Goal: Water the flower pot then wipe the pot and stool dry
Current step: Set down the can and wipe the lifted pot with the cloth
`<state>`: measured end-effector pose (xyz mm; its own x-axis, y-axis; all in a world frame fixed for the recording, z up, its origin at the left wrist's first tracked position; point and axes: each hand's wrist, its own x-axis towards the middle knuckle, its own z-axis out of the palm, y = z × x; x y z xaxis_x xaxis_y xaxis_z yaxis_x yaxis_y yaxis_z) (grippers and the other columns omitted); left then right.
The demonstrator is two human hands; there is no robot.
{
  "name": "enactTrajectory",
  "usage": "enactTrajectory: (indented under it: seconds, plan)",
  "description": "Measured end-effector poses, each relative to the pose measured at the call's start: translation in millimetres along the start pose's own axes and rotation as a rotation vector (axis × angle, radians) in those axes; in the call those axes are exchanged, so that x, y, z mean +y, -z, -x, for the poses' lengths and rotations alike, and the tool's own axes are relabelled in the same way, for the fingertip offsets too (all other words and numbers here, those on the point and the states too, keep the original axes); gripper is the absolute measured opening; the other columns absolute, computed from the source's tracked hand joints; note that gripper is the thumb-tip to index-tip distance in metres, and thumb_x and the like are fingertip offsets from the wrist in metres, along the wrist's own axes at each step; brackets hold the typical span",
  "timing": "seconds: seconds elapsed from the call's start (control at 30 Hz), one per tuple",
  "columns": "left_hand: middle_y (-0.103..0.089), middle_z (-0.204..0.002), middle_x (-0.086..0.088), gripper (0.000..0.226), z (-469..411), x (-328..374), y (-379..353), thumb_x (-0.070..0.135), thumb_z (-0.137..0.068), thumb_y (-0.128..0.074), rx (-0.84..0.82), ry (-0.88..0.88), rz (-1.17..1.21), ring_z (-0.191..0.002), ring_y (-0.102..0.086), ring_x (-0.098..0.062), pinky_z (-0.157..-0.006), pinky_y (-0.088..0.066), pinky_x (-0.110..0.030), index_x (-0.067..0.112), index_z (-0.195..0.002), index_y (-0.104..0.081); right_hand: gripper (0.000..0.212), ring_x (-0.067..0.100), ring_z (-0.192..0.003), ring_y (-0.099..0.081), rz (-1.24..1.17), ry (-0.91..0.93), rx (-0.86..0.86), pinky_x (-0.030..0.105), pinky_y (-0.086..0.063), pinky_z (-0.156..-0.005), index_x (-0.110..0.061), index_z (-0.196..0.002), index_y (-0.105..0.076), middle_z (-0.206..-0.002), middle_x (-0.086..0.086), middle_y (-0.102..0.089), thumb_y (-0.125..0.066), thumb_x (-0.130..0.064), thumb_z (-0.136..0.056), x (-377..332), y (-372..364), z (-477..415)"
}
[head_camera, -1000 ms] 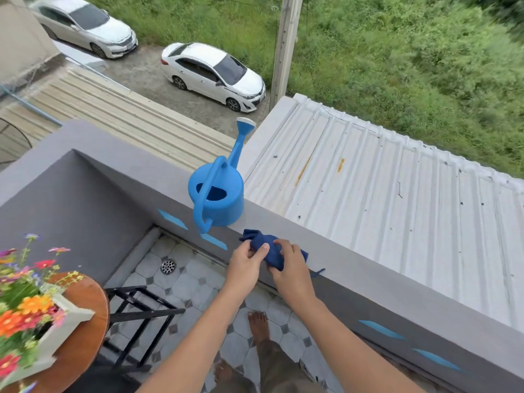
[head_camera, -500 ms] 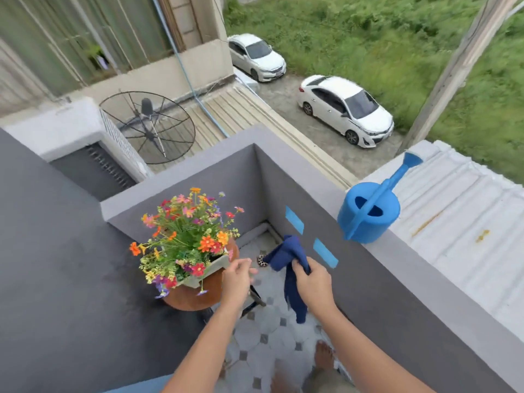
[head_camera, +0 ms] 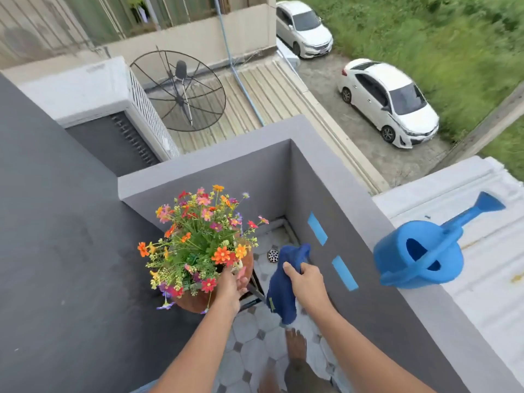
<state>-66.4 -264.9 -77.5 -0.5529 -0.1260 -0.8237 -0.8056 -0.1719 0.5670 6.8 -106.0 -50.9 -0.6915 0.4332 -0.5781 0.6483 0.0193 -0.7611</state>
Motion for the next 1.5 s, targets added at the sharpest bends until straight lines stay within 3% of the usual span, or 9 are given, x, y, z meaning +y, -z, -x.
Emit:
enactTrajectory:
  seconds: [0.2, 0.37, 0.53, 0.7, 0.8, 0.93, 1.13, 1.3, 1.5]
  plan:
    - [-0.057, -0.099, -0.013, 0.027, -30, 1, -6, 0.018, -0.103, -0.031, 0.194, 0.035, 0.027, -0.061, -0.048, -0.014, -0.036, -0.029, -0.020, 0.014, -0.096, -0.056, 0.038, 0.017, -0.054, -0.040, 0.066, 0.052, -0.164, 0.030, -0.031, -0.055, -0.009, -0.065, -0.042, -0.059, 0.006, -0.045, -0.061, -0.025, -0.094, -11, -10, -38]
    - [-0.063, -0.071, -0.013, 0.020, -28, 26, 0, 0.012, -0.101, -0.038, 0.285, -0.059, 0.053, -0.050, -0.047, -0.017, -0.038, -0.031, -0.022, 0.010, -0.104, -0.057, 0.033, 0.026, -0.067, -0.056, 0.063, 0.111, -0.260, 0.034, -0.041, -0.064, 0.006, -0.088, -0.058, -0.082, 0.027, -0.064, -0.058, -0.026, -0.096, -25, -22, -48]
    - [-0.064, -0.077, -0.019, 0.038, -8, 65, 7, 0.006, -0.101, -0.026, 0.223, -0.062, 0.156, -0.047, -0.053, -0.013, -0.030, -0.032, -0.017, 0.000, -0.134, -0.045, 0.037, 0.020, -0.060, -0.041, -0.014, 0.172, -0.309, 0.034, -0.031, -0.061, -0.010, -0.075, -0.048, -0.068, 0.011, -0.044, -0.055, -0.037, -0.098, -60, -30, -36]
    - [-0.058, -0.064, -0.013, 0.024, 38, 100, 4, 0.003, -0.098, -0.031, 0.083, -0.137, 0.136, -0.028, -0.035, -0.006, -0.029, -0.022, -0.017, 0.001, -0.086, -0.052, 0.022, 0.011, -0.086, -0.061, -0.056, 0.365, -0.461, 0.026, -0.046, -0.077, -0.028, -0.099, -0.060, -0.099, -0.006, -0.061, -0.041, -0.039, -0.105, -97, -43, -2]
    - [-0.054, -0.051, -0.007, 0.028, 60, 124, 2, 0.005, -0.098, -0.031, 0.002, -0.172, 0.110, -0.027, -0.032, -0.007, -0.029, -0.019, -0.014, 0.005, -0.078, -0.051, 0.021, 0.006, -0.096, -0.053, 0.039, 0.682, -0.369, 0.023, -0.042, -0.084, -0.021, -0.108, -0.064, -0.101, -0.022, -0.049, -0.045, -0.029, -0.105, -119, -53, 1]
    - [-0.047, -0.061, -0.010, 0.035, 96, 152, -3, 0.012, -0.103, -0.032, -0.109, -0.184, 0.105, -0.026, -0.028, -0.007, -0.026, -0.016, -0.015, 0.008, -0.070, -0.044, 0.014, 0.013, -0.085, -0.048, 0.077, 0.856, -0.186, 0.023, -0.032, -0.074, -0.022, -0.087, -0.059, -0.092, -0.007, -0.046, -0.054, -0.019, -0.100, -176, -52, -25]
    - [-0.047, -0.063, -0.012, 0.037, 133, 175, -6, 0.003, -0.099, -0.034, -0.209, -0.271, 0.133, -0.028, -0.028, -0.004, -0.025, -0.018, -0.015, 0.011, -0.064, -0.042, 0.011, 0.022, -0.083, -0.047, 0.115, 0.750, -0.003, 0.032, -0.034, -0.071, -0.015, -0.098, -0.058, -0.098, 0.007, -0.050, -0.049, -0.021, -0.101, -225, -38, -70]
    - [-0.053, -0.060, -0.014, 0.026, 129, 185, -7, 0.001, -0.098, -0.034, -0.204, -0.329, 0.177, -0.031, -0.030, -0.004, -0.026, -0.021, -0.015, 0.010, -0.076, -0.045, 0.037, 0.020, -0.066, -0.042, 0.118, 0.598, -0.054, 0.033, -0.027, -0.059, -0.023, -0.067, -0.036, -0.074, 0.001, -0.043, -0.051, -0.014, -0.100, -201, -36, -59]
    - [-0.053, -0.066, -0.018, 0.026, 123, 196, -15, 0.000, -0.099, -0.026, -0.119, -0.413, 0.076, -0.031, -0.033, -0.005, -0.027, -0.024, -0.017, 0.009, -0.082, -0.045, 0.048, 0.011, -0.062, -0.037, 0.070, 0.792, -0.047, 0.019, -0.030, -0.056, -0.027, -0.061, -0.028, -0.069, -0.007, -0.037, -0.056, -0.007, -0.094, -212, -41, -12]
